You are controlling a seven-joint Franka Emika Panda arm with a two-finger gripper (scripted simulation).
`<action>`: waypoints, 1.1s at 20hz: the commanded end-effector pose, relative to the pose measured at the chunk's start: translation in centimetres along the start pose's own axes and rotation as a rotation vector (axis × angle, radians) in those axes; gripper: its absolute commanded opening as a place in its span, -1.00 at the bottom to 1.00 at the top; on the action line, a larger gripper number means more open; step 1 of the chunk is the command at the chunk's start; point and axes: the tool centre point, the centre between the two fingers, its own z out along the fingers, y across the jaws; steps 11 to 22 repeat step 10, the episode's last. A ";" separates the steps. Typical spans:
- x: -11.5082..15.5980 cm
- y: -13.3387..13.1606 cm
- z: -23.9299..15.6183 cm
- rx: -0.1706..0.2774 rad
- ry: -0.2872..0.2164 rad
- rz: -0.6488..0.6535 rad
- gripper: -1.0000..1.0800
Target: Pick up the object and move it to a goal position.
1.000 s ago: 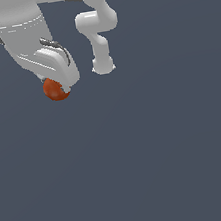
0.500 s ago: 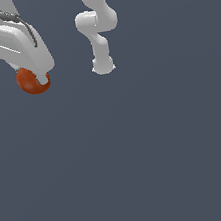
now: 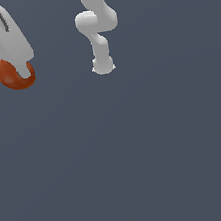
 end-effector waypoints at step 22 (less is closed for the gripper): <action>0.8 0.3 -1.1 0.001 0.002 0.000 -1.00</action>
